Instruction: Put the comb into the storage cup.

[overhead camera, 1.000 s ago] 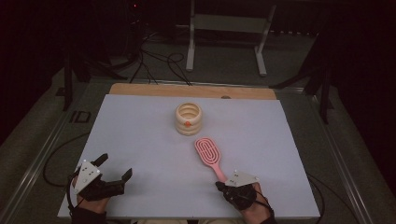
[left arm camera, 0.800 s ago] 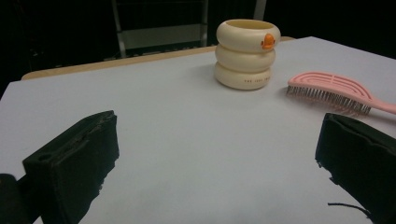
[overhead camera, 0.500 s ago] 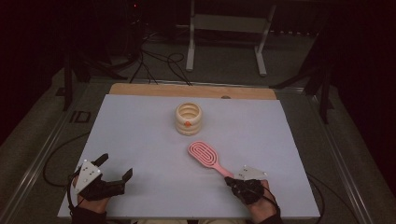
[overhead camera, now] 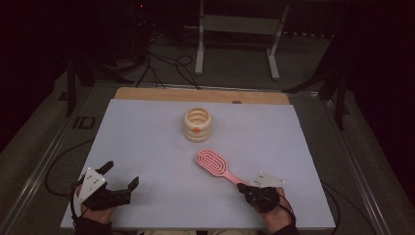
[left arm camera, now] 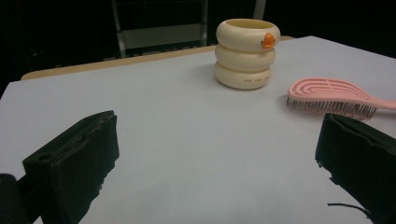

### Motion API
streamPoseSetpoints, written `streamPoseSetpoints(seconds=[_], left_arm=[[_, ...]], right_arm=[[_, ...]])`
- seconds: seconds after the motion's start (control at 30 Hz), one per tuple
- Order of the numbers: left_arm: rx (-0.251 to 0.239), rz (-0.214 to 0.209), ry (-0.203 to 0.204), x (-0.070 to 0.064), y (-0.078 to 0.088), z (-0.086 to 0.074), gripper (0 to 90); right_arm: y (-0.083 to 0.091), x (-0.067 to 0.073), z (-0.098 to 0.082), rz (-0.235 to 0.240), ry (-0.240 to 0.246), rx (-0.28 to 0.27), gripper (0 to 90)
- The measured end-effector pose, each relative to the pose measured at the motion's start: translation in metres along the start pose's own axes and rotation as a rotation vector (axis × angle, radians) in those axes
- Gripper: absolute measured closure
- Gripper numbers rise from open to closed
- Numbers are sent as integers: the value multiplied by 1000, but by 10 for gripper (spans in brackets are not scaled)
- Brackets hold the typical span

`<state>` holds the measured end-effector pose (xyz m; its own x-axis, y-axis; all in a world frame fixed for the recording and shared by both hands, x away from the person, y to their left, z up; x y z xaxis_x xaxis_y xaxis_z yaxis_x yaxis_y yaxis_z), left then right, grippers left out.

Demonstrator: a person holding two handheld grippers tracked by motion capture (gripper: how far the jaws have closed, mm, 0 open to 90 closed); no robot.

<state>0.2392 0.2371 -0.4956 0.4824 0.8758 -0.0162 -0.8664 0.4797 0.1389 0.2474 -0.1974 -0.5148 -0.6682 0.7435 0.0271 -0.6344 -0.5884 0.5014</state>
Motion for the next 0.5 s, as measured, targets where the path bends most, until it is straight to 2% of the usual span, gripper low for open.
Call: streamPoseSetpoints(seconds=[0.03,0.07,0.1,0.13,0.27,0.33,0.37,0.4,0.43,0.47,0.5], left_arm=[[0,0,0,0,0,0,3],[0,0,0,0,0,0,3],[0,0,0,0,0,0,3],[0,0,0,0,0,0,3],[4,-1,-1,-1,-1,-1,3],[8,-2,-6,-1,-2,-1,3],[8,-2,-6,-1,-2,-1,3],[8,-2,-6,-1,-2,-1,3],[8,-2,-6,-1,-2,-1,3],[14,2,-9,-1,-2,-1,3],[14,2,-9,-1,-2,-1,3]], right_arm=[[3,-3,3,-1,3,-24,886],[3,-3,3,-1,3,-24,877],[15,-13,10,-14,-6,-105,842],[15,-13,10,-14,-6,-105,842],[41,-36,18,-58,-15,-226,736],[48,-43,19,-72,-23,-262,685],[48,-43,19,-72,-23,-262,685],[54,-49,18,-81,-22,-287,685],[54,-49,18,-81,-22,-287,647],[66,-65,13,-112,-52,-341,516],[66,-65,13,-112,-52,-341,516]])
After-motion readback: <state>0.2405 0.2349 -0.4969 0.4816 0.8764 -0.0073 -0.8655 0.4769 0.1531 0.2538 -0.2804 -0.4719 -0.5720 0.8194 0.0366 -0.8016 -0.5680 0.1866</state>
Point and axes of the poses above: each handheld gripper's, and its own axes: y roughly backward along the jaws, z roughly out of its top, x roughly to its left, the point moved 3 cm from there along -y, roughly forward along the jaws, and after that the axes turned 10 degrees about -x, right-handed, at the moved point
